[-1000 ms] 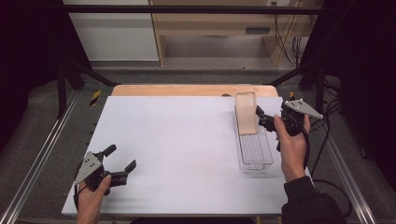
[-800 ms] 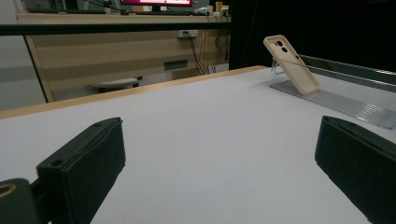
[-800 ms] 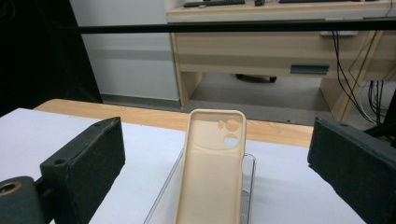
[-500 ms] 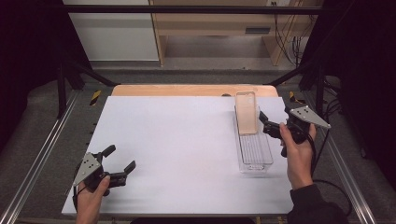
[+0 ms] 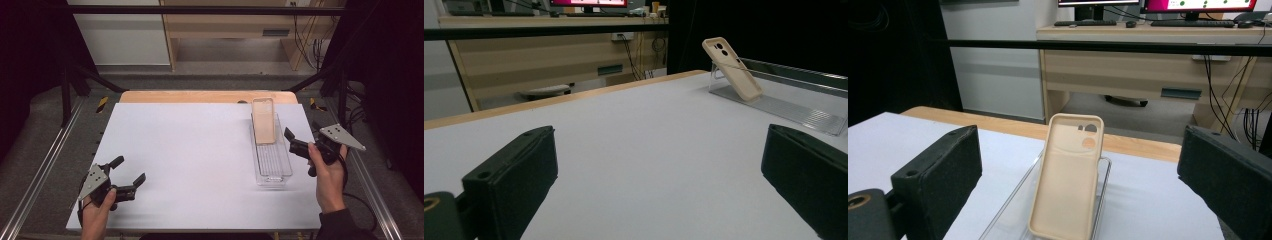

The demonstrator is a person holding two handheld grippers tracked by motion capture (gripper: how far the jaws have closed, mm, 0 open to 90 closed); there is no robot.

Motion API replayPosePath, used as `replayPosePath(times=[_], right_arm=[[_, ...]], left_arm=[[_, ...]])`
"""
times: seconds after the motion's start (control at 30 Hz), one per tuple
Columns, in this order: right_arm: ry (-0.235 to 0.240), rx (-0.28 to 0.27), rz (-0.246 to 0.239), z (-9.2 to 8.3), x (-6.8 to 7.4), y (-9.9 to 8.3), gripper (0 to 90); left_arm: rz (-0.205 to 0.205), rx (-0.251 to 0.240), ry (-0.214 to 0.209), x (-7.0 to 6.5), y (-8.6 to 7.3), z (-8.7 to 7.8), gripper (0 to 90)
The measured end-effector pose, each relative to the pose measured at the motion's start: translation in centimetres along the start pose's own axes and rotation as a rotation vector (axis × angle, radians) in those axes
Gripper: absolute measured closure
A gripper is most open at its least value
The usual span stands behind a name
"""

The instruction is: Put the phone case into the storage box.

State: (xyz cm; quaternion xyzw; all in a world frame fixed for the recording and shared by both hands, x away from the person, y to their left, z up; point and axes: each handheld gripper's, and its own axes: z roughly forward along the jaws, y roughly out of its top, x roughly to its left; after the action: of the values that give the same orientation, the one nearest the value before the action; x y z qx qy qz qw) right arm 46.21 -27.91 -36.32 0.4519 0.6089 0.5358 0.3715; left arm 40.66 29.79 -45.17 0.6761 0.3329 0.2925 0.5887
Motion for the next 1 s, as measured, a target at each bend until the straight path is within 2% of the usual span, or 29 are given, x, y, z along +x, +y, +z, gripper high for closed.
replayPosePath(times=[0.6, 1.0], right_arm=[[0.002, -0.018, -0.019, -2.2, -0.5, -1.7, 4.3], [0.004, -0.046, -0.031, -3.5, -0.8, -3.0, 4.3]], left_arm=[[-0.003, -0.014, 0.006, 0.1, 0.0, -0.8, 1.1], [-0.002, -0.014, -0.001, 0.0, -0.1, -0.7, 1.1]])
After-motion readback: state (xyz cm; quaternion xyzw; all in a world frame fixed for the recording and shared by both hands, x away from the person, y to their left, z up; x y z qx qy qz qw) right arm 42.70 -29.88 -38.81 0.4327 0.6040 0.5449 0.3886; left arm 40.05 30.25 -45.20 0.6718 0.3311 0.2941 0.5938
